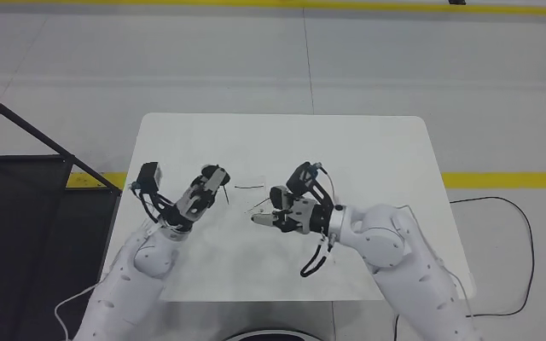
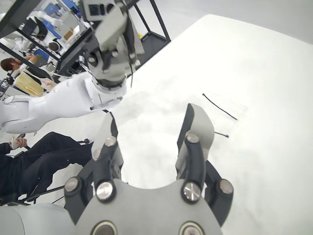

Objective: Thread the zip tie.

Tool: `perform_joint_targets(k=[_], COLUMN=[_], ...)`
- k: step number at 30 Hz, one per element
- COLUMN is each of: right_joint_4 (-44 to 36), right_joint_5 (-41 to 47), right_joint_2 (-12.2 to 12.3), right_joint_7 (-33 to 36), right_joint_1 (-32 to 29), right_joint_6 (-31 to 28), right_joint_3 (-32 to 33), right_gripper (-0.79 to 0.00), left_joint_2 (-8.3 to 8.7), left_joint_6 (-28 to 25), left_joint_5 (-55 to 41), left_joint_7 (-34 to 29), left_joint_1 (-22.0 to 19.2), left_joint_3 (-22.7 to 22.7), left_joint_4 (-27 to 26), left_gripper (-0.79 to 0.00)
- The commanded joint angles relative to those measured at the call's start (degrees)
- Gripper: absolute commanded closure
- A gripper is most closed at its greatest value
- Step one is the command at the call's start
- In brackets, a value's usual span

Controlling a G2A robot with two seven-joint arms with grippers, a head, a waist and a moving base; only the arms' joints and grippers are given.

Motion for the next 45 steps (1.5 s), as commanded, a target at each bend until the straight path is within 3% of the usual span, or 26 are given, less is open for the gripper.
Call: perform_joint_targets(k=[1,4,15,18,22,33,43,45], right_joint_4=[-0.16,-0.16,0.66,3.41,9.54,25.02,35.76,37.05], right_joint_5=[-0.08,-0.08,-3.55,-6.94,-7.3,-0.28,4.34,4.81], right_joint_2=[0.04,0.04,-0.1,-0.81,-2.09,-5.03,-7.24,-7.59], right_joint_7=[0.35,0.35,2.3,4.21,5.6,6.36,6.25,6.0], right_joint_1=[-0.04,-0.04,1.17,4.17,8.9,18.08,23.33,23.86], right_joint_6=[0.64,0.64,2.22,8.47,13.22,11.84,9.36,8.88], right_joint_3=[0.24,0.24,-1.7,-4.65,-8.13,-12.91,-15.5,-15.94], right_gripper=[-0.785,-0.785,-0.785,-0.785,-0.785,-0.785,-0.391,-0.357], left_joint_2=[-0.4,-0.58,-0.59,-0.64,-0.52,-0.02,1.08,1.27], left_joint_6=[0.05,-1.78,-1.09,-0.09,-3.14,-4.97,-4.97,-4.97], left_joint_5=[5.91,7.12,7.28,7.83,8.05,11.76,14.74,14.92], left_joint_7=[6.4,9.52,9.06,7.39,6.18,7.07,10.89,11.51], left_joint_1=[1.52,2.08,2.17,2.94,3.19,3.68,3.57,3.35], left_joint_3=[-0.11,-0.62,-0.64,-0.55,-1.07,-0.33,1.2,1.43], left_joint_4=[0.44,1.79,1.54,0.89,2.65,3.17,3.7,4.03], left_gripper=[0.0,0.0,0.0,0.0,0.0,0.0,0.0,0.0])
